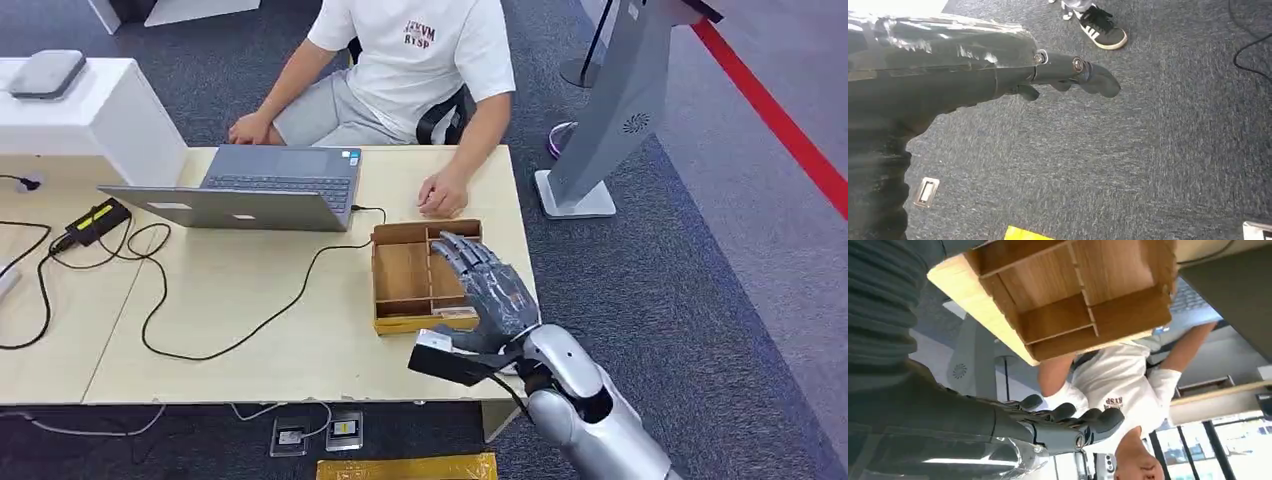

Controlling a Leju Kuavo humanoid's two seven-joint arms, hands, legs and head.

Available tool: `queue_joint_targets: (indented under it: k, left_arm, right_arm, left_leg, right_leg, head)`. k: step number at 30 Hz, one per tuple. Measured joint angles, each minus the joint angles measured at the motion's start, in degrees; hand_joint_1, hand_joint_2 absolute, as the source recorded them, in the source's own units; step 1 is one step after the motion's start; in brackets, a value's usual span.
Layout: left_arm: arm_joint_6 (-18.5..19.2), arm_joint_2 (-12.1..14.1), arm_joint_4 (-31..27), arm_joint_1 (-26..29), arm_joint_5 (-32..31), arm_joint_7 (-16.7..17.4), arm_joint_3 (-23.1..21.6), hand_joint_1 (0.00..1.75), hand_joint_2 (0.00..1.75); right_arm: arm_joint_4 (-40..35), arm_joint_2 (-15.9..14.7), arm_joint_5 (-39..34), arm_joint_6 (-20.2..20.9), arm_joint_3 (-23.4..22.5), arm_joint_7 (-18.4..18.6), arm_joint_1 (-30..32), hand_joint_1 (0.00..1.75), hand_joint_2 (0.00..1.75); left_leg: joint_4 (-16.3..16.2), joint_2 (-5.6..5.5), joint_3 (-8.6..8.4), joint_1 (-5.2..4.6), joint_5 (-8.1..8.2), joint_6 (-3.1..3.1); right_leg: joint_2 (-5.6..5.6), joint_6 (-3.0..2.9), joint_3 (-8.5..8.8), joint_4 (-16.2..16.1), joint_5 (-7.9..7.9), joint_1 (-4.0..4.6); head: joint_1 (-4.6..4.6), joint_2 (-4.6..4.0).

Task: Pass the card to the sensor for recognition and then transmit it.

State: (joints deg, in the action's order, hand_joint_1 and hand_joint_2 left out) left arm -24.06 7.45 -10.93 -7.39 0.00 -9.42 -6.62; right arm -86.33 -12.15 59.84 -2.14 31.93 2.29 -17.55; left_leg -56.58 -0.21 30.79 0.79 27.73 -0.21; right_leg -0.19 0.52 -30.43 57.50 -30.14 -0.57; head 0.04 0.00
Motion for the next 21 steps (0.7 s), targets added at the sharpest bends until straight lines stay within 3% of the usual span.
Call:
queue_joint_targets:
  k: [8,21]
  left_arm:
    - [-0.02,0.00,0.00,-0.01,-0.04,0.00,0.00,0.00,1.75]
    - [-0.26,0.00,0.00,0.00,0.22,0.00,0.00,0.00,1.75]
  right_arm:
    - [6.16,2.69,-0.48,-1.51,0.83,-1.09,-2.08,0.00,1.75]
    - [9.31,3.45,-1.27,-1.22,0.90,-1.18,-2.58,0.00,1.75]
  left_leg:
    - [0.00,0.00,0.00,0.00,0.00,0.00]
    - [0.00,0.00,0.00,0.00,0.00,0.00]
  right_leg:
    - [-0.02,0.00,0.00,0.00,0.00,0.00]
    - [-0.02,0.00,-0.01,-0.01,0.00,0.00]
  head:
    - [0.02,0.00]
    - [0.04,0.00]
